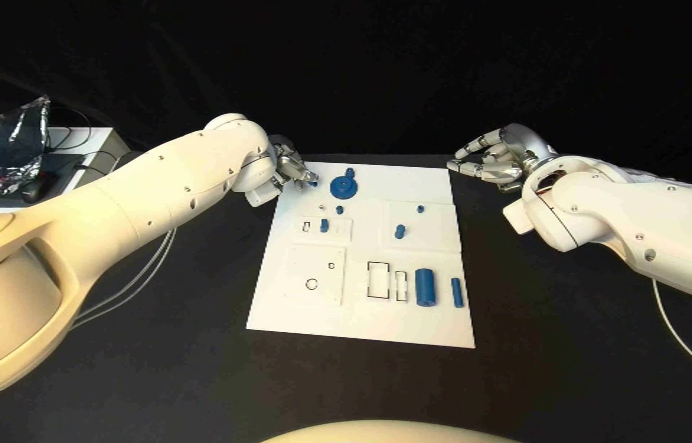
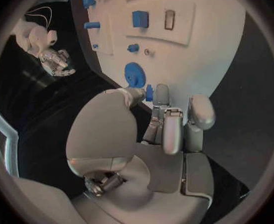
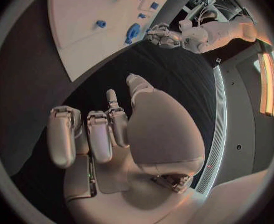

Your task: Assemble the parts on the task board

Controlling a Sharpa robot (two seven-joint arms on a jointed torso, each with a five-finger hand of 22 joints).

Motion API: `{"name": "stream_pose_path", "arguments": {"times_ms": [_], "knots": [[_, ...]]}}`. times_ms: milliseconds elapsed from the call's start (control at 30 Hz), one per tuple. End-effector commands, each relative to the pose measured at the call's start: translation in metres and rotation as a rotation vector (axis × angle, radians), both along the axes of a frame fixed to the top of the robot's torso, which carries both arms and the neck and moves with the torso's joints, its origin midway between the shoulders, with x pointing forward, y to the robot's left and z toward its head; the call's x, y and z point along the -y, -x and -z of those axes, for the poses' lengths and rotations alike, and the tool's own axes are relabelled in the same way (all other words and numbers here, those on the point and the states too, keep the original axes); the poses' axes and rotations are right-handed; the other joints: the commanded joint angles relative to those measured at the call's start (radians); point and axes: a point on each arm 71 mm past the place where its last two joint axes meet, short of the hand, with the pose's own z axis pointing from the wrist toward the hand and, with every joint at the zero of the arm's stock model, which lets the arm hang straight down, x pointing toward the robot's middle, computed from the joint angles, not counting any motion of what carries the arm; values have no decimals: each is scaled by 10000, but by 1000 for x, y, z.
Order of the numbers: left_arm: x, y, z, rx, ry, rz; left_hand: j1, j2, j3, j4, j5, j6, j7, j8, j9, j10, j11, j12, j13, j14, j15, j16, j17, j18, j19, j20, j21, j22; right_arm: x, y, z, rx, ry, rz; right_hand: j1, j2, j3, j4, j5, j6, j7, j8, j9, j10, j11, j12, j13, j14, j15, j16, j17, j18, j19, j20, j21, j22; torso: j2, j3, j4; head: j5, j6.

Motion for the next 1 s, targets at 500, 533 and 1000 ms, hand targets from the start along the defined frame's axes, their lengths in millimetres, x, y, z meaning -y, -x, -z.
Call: {"name": "stream_pose_path", "arguments": {"times_ms": [500, 533, 1000], "knots": [[6, 43, -7, 1064, 648, 492, -360, -354, 1636, -1393, -1, 192, -172, 223, 249, 482, -131, 210, 0, 437, -154, 89, 750, -93, 247, -81, 198, 262, 6, 0, -2, 218, 134, -18, -112, 4, 81, 2, 30, -81, 19, 69, 14, -20, -15, -3, 1185, 826, -70, -56, 1554, 138, 440, -92, -47, 1634, -131, -34, 126, -5, -113], [5, 46, -6, 1116, 647, 489, -379, -381, 1654, -1409, -2, 210, -182, 223, 237, 506, -140, 220, 1, 446, -163, 94, 765, -98, 267, -87, 212, 284, 6, 0, -2, 226, 141, -15, -112, 4, 81, 2, 30, -81, 19, 69, 14, -20, -15, -3, 1185, 826, -70, -56, 1554, 138, 440, -92, -47, 1634, -151, -39, 140, -14, -128], [0, 75, 22, 1566, 665, 270, -621, -533, 1838, -1488, -3, 505, -306, 241, 87, 999, -260, 503, 398, 571, -275, 178, 1003, -168, 543, -183, 399, 586, 6, -1, -2, 383, 316, -61, -129, 0, 93, 6, 43, -95, 18, 88, 25, -23, -15, -6, 1180, 824, -71, -60, 1546, 140, 437, -94, -58, 1629, -251, -91, 247, -50, -294]]}}
